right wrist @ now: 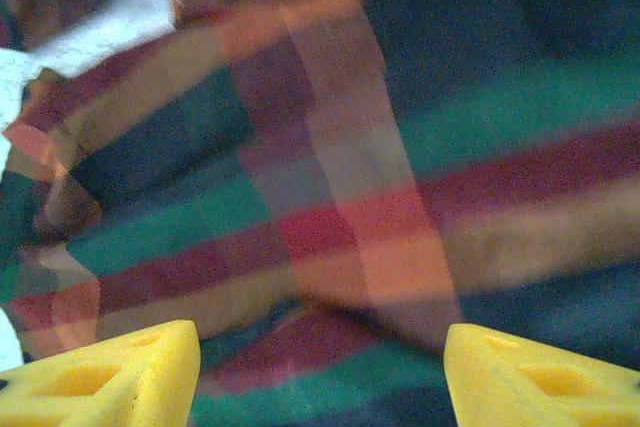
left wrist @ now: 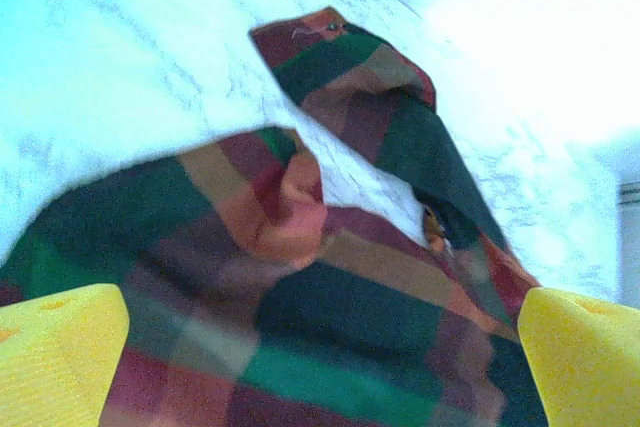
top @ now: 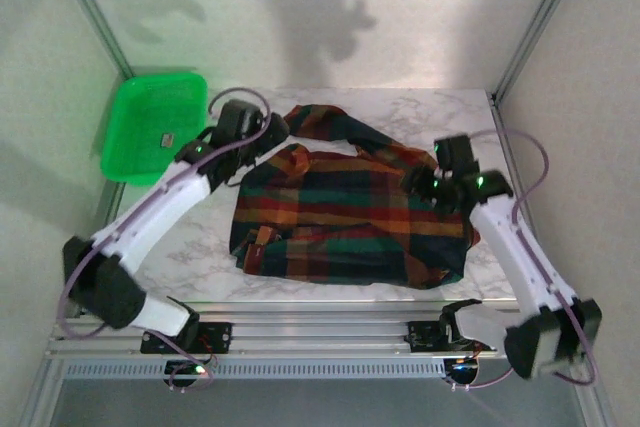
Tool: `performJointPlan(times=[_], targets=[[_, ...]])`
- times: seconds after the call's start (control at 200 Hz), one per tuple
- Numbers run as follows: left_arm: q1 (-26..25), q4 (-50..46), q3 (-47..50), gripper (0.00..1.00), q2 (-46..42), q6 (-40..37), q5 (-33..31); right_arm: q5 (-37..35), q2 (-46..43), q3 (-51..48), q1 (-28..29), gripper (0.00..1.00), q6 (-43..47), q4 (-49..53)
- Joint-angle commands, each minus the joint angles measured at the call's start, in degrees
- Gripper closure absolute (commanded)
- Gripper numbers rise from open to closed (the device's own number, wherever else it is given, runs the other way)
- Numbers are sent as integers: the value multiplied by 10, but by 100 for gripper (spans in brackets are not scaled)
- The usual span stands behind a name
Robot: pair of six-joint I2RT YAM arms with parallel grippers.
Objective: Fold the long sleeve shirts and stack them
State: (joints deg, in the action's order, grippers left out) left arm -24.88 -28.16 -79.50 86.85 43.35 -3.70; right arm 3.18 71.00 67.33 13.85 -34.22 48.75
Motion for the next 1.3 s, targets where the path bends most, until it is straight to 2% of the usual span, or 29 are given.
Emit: performJointPlan(times=[0.0,0.07,0.22,0.31,0.37,0.44,0.551,0.666,0.851,0.966,1.081,1.296], targets=[[28,-31,-60,3,99,-147,58,50,135,83,-40,34,219,20],[28,-41,-120,8,165,-200,85,63,223,142,-59,35,242,-1],[23,-111,-256,22,293,-265,150,100,362,246,-71,38,225,-9],[8,-142,-314,24,339,-286,172,126,416,286,-68,42,203,3],[-2,-176,-352,24,369,-297,161,130,428,289,-62,42,190,4],[-5,-222,-384,30,404,-292,114,130,431,277,-54,42,181,-1],[0,-221,-363,37,408,-265,84,130,434,260,-45,42,169,-4],[14,-140,-297,38,385,-237,153,129,438,249,-38,43,168,-3],[42,-58,-259,49,406,-197,230,129,445,239,-34,43,171,-2],[49,-55,-278,56,427,-191,233,128,452,237,-32,45,172,2],[51,-40,-281,56,438,-185,267,121,460,235,-30,46,162,8],[52,-58,-289,59,464,-179,248,120,475,231,-21,49,146,2]])
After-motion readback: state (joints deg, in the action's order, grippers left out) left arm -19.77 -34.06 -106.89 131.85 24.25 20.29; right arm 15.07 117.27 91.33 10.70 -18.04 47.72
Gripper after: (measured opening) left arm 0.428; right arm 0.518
